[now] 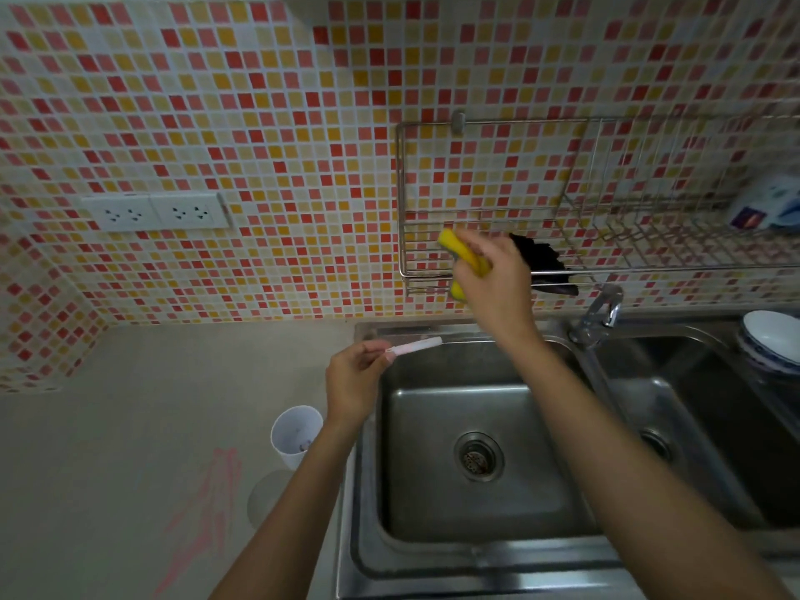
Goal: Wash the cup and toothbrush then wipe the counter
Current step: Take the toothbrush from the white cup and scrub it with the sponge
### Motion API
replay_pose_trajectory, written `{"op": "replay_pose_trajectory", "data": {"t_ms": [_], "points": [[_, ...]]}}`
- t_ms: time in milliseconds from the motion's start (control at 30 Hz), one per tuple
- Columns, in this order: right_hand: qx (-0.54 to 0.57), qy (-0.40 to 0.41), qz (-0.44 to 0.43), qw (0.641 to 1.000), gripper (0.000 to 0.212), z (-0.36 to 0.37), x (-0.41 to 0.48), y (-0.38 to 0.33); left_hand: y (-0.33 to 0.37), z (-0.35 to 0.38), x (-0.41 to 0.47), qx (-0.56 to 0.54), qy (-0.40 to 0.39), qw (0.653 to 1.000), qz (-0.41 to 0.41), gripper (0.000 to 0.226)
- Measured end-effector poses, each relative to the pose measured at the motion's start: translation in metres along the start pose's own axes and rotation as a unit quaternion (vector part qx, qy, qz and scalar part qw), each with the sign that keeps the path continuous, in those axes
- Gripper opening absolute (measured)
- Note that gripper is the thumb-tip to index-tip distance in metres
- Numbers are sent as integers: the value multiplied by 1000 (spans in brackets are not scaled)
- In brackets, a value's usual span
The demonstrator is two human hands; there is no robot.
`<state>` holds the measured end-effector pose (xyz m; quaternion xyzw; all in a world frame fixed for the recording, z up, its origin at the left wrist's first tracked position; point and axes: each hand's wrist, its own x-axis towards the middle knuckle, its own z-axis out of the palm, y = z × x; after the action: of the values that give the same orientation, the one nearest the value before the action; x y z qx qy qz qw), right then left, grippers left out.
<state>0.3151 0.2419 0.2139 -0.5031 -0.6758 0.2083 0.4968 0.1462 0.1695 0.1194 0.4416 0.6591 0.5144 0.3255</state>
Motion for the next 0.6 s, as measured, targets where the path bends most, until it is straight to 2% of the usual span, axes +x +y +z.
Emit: {"op": "replay_pose_trajectory", "data": {"t_ms": [167, 333, 467, 600], "points": [[-96, -90, -16, 991, 48, 2, -60, 45, 10, 29, -7, -2, 9, 1000, 22, 17], [-190, -58, -61, 978, 31, -5, -68, 72, 26, 65, -15, -37, 12, 999, 36, 15], [-234, -72, -92, 965, 33, -4, -78, 76, 28, 88, -14, -32, 7, 999, 32, 16], [-255, -49, -9, 966, 34, -21, -61, 98, 31, 104, -14, -24, 40, 999, 23, 16]]}}
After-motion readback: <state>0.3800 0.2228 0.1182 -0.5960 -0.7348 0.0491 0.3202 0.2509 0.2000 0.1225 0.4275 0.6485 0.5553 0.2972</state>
